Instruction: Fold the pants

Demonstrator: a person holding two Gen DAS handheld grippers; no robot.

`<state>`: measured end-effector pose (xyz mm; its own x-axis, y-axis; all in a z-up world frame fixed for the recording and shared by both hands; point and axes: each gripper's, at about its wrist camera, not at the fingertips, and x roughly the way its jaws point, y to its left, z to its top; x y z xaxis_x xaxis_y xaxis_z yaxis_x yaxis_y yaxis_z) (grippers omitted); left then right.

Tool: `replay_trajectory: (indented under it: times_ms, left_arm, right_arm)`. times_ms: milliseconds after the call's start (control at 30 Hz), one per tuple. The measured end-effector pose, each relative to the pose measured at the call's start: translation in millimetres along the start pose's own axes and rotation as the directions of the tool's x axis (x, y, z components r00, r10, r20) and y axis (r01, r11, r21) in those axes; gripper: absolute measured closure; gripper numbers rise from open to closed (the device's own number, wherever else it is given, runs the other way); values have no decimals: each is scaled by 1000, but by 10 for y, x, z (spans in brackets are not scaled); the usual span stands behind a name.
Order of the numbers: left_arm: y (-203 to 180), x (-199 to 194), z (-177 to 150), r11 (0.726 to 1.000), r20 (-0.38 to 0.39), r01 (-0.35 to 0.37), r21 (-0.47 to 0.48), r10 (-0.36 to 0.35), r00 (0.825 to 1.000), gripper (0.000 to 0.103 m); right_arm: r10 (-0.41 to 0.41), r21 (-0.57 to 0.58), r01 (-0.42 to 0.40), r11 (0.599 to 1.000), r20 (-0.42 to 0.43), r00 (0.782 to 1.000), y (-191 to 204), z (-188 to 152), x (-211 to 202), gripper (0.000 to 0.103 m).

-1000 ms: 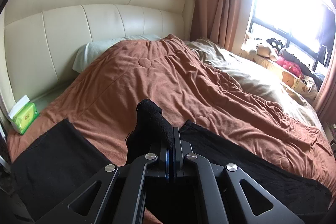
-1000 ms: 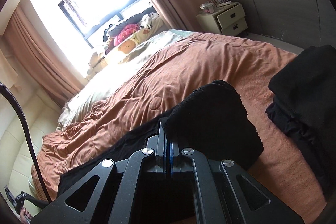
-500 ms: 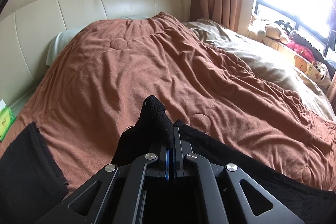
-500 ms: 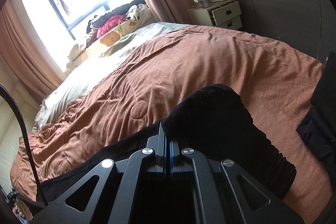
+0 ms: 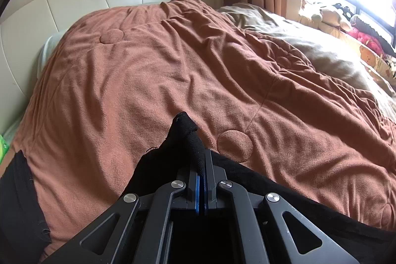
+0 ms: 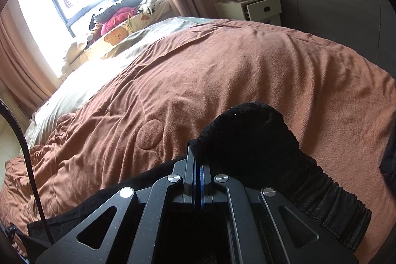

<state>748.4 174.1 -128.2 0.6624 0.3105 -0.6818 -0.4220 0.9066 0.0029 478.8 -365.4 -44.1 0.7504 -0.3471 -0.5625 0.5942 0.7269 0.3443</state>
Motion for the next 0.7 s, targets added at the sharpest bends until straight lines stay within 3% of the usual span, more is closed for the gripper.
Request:
replay_trajectory:
  times_ms: [133, 233, 267, 300, 333, 367, 400, 433, 467, 700]
  left_arm:
    - [-133, 189, -14, 999, -27, -24, 42, 25, 999, 100]
    - [-219, 257, -45, 992, -35, -51, 112, 55, 998, 85]
    - [-217, 234, -63, 992, -27, -40, 124, 44, 999, 67]
    - [-204, 194, -78, 991, -17, -23, 130, 25, 1000, 41]
    - [-188, 140, -87, 991, -1, -18, 134, 18, 1000, 30]
    - [-170, 69, -100, 990, 23, -18, 139, 15, 1000, 19]
    - [-146, -8, -113, 989, 46, -20, 146, 14, 999, 18]
    - [-124, -59, -110, 988, 55, -25, 152, 16, 998, 18]
    - [-92, -104, -116, 988, 50, -24, 153, 16, 999, 18]
    - [122, -503, -285, 985, 35, 5, 174, -11, 999, 18]
  right_arm:
    - [-11, 7, 11, 1000, -19, 1000, 16, 21, 129, 103]
    - [-9, 14, 10, 1000, -62, 998, 30, 58, 245, 103]
    - [-1, 19, 2, 1000, -80, 997, 23, 59, 260, 100]
    - [10, 26, -7, 1000, -96, 995, -3, 89, 257, 98]
    - [26, 29, -23, 999, -110, 994, -19, 97, 230, 88]
    - [37, 29, -34, 999, -111, 993, -34, 104, 194, 67]
    - [46, 25, -44, 999, -104, 993, -53, 106, 136, 57]
    - [49, 15, -48, 999, -90, 995, -71, 110, 54, 39]
    - [54, 1, -54, 999, -76, 996, -76, 108, -22, 34]
    - [75, -120, -91, 989, -130, 989, 108, -98, -354, 34]
